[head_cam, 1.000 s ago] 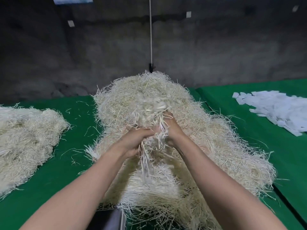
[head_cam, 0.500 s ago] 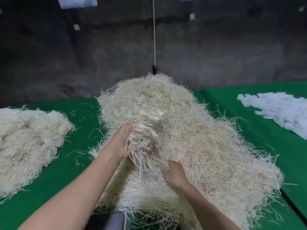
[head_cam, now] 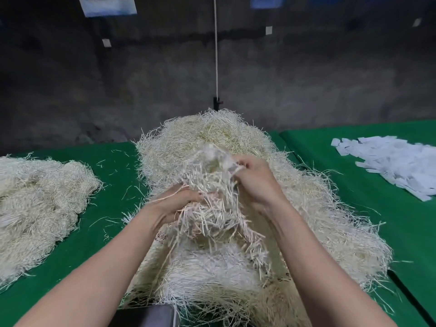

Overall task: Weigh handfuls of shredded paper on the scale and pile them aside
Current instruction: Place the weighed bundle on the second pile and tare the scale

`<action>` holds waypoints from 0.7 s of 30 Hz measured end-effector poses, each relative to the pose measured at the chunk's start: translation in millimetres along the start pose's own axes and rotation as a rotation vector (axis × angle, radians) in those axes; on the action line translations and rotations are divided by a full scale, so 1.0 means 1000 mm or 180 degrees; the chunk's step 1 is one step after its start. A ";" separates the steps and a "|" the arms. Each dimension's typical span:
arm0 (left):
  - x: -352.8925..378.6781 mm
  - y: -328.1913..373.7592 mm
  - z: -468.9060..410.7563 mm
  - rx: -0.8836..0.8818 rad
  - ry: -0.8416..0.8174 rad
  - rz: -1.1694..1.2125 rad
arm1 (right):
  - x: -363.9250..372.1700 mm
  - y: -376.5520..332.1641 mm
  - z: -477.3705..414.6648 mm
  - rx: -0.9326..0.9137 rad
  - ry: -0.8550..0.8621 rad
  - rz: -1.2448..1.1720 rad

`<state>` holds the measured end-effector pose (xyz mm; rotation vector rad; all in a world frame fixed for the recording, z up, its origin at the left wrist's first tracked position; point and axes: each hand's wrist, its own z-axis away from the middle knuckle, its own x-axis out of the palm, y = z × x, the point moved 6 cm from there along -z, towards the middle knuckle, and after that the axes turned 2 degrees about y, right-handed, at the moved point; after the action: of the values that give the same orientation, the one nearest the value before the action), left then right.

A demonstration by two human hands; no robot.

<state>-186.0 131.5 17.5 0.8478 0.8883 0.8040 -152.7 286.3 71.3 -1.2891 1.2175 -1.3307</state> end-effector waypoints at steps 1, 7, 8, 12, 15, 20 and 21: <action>-0.001 0.003 0.000 0.0057 0.0164 0.0274 | 0.008 -0.008 -0.004 -0.0015 -0.0162 -0.0161; 0.010 0.012 -0.003 0.0230 0.0720 0.1513 | -0.005 -0.001 -0.023 0.0321 -0.0534 -0.0208; 0.008 0.008 -0.004 0.0199 0.0744 0.1687 | -0.025 0.002 -0.029 0.0206 -0.0198 0.0113; -0.004 -0.002 -0.005 0.0254 0.0915 0.2042 | -0.054 0.028 -0.031 -0.0165 0.0117 0.0919; 0.004 0.008 -0.005 0.0407 0.0660 0.2356 | -0.014 0.091 -0.021 0.0314 -0.0733 0.1407; -0.014 0.027 -0.001 0.0543 0.1135 0.2697 | -0.052 0.185 -0.029 0.0631 -0.0488 0.3967; -0.024 0.025 0.001 0.0473 0.1398 0.2713 | -0.073 0.193 -0.027 0.0729 -0.0297 0.4178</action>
<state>-200.5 121.2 47.8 1.2279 0.9720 1.7290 -181.4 337.7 -128.7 -0.1863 1.3667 -0.3930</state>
